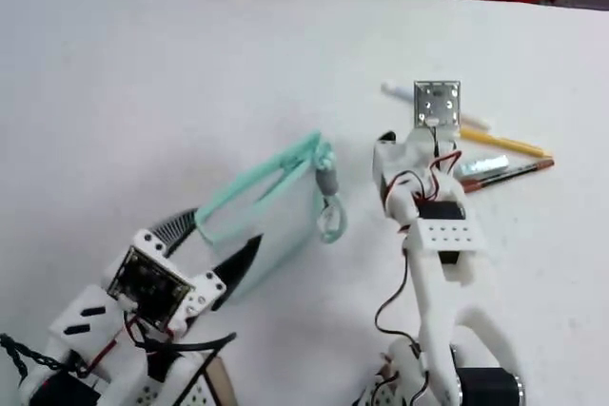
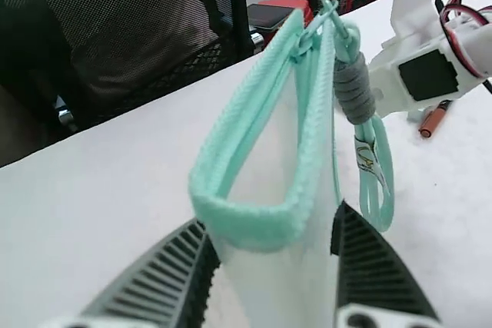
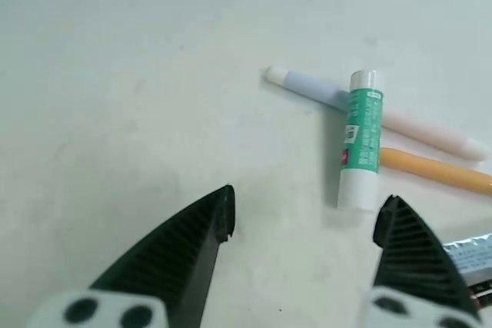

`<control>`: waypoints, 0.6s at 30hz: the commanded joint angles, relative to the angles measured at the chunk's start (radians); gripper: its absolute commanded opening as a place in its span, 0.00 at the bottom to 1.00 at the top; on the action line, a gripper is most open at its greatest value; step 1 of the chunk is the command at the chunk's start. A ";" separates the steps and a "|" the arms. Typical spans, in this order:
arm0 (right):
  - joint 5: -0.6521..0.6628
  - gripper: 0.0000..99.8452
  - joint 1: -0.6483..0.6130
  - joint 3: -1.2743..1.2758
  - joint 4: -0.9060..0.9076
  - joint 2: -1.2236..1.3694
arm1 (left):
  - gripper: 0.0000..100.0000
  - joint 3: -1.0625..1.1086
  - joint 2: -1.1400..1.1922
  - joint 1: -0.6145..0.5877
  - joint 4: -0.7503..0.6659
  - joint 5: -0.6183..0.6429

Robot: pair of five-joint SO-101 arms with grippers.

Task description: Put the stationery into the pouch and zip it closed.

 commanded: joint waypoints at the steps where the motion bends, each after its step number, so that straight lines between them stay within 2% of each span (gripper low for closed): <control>1: 0.011 0.28 -0.013 -0.015 -0.016 -0.002 | 0.22 0.025 0.001 0.102 -0.002 -0.011; 5: 0.011 0.28 -0.013 -0.015 -0.015 -0.001 | 0.09 0.032 0.001 0.162 -0.020 -0.017; 7: 0.011 0.28 -0.013 -0.015 -0.013 -0.001 | 0.04 0.032 0.001 0.166 -0.025 -0.058; 12: 0.011 0.28 -0.013 -0.015 -0.013 -0.001 | 0.04 0.032 0.001 0.166 -0.034 -0.072; 15: 0.011 0.28 -0.013 -0.015 -0.015 -0.001 | 0.04 0.057 0.002 0.157 -0.169 -0.037; 18: 0.011 0.28 -0.013 -0.015 -0.013 -0.001 | 0.04 0.166 0.002 0.068 -0.434 0.069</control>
